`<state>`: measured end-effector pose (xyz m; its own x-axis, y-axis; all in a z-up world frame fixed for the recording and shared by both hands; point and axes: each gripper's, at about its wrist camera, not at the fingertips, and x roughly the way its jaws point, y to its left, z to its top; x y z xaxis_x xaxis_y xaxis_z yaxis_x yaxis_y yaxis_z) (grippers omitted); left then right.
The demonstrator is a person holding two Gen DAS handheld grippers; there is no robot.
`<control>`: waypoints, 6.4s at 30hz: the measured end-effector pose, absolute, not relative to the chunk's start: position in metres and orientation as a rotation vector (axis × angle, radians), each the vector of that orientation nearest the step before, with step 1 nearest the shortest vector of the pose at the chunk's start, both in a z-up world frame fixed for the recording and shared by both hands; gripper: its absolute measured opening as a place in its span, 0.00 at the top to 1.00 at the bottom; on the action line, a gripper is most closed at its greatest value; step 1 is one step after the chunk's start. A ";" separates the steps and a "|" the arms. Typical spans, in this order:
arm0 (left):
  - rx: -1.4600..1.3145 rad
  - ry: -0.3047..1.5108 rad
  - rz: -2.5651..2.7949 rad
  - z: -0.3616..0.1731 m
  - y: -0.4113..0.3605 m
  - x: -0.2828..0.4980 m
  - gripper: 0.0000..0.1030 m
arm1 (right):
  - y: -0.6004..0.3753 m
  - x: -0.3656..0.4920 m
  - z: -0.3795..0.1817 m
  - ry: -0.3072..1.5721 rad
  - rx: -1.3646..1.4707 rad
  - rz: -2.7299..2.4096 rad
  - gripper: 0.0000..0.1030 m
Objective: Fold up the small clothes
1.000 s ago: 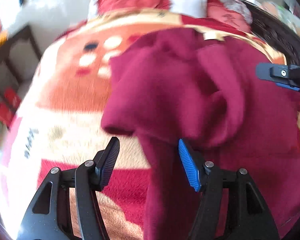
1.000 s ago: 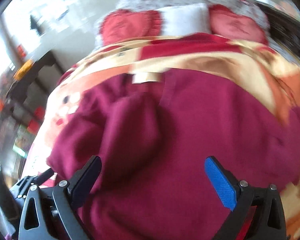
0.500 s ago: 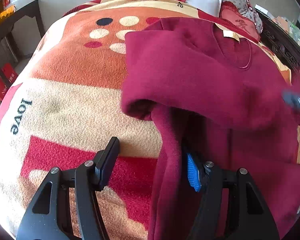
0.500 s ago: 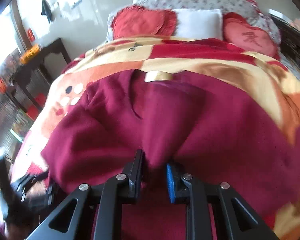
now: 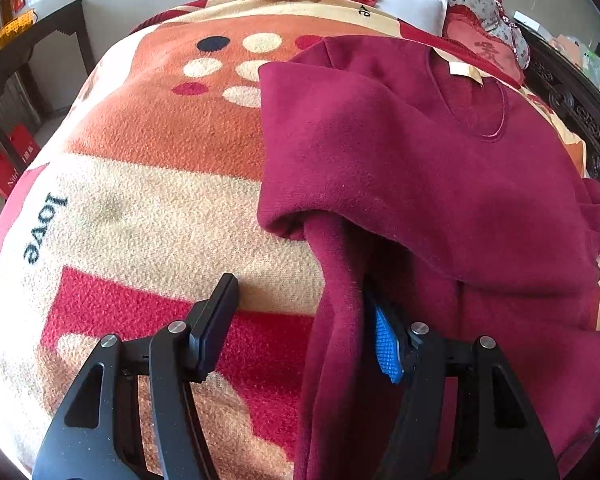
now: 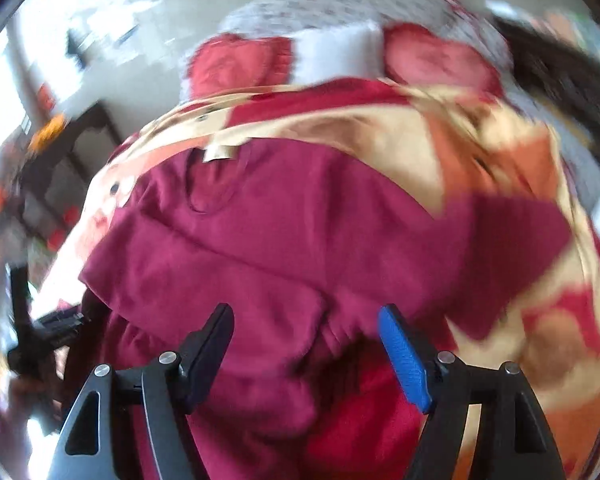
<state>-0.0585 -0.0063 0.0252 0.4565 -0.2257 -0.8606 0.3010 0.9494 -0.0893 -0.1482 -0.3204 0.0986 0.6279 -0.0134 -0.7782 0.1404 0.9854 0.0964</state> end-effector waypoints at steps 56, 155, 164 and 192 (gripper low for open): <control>-0.162 1.060 -0.311 0.028 0.043 -0.054 0.34 | -0.090 0.123 0.088 0.864 -0.084 0.430 0.91; -0.033 0.969 -0.280 0.079 -0.057 -0.037 0.34 | -0.531 -0.198 0.161 0.573 0.604 -0.207 0.90; -0.148 0.908 -0.228 0.106 -0.017 -0.034 0.34 | -0.373 -0.125 0.213 0.552 0.407 0.237 0.90; -0.118 1.045 -0.404 0.047 -0.102 0.039 0.50 | -0.323 -0.143 0.118 0.784 0.455 0.272 0.51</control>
<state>0.0389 -0.1017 0.0474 0.4362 -0.3797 -0.8159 0.2687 0.9202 -0.2846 -0.1434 -0.3234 0.1178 0.6809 0.3984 -0.6145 -0.0680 0.8699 0.4885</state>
